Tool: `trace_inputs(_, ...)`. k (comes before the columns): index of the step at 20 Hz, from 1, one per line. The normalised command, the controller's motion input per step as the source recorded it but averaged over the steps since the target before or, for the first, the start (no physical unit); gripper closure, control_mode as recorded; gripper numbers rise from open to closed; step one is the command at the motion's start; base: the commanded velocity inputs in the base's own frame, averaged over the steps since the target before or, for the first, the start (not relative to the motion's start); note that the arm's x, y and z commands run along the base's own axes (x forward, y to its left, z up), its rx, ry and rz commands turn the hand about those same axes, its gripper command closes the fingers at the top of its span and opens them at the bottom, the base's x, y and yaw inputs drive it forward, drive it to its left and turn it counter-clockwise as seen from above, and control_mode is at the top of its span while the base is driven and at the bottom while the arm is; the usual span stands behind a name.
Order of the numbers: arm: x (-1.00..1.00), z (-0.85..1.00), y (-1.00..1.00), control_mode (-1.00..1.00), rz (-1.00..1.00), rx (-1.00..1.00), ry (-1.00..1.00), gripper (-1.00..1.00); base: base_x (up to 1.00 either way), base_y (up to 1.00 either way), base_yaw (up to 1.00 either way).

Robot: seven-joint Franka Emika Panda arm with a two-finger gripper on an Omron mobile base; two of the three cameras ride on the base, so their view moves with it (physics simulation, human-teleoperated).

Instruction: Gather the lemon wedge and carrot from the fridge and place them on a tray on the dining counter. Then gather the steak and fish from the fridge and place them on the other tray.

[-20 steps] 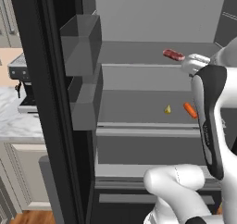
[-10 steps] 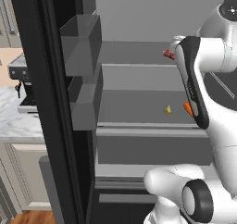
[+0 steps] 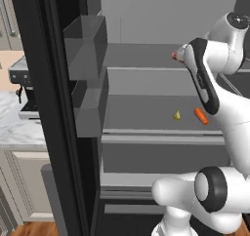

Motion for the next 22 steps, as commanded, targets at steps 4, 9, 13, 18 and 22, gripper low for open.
trace_inputs(4, 0.73, -0.24, 0.00, -1.00, 0.02, -0.07, 0.00, -1.00, 0.00, 0.00, 0.00)
trace_inputs(9, 0.76, -0.07, 0.00, -1.00, 0.00, 0.00, 0.00, -1.00, 0.00, 0.00, 0.00)
trace_inputs(13, 0.68, -0.13, -0.19, -1.00, 0.00, 0.00, 0.00, -1.00, 0.00, 0.00, 0.00)
trace_inputs(18, 0.55, -0.15, -0.27, -1.00, 0.00, 0.00, 0.00, -1.00, 0.00, 0.00, 0.00)
trace_inputs(22, 0.12, -0.30, -0.04, -1.00, 0.00, 0.00, 0.00, 1.00, 0.00, 0.00, 0.00)
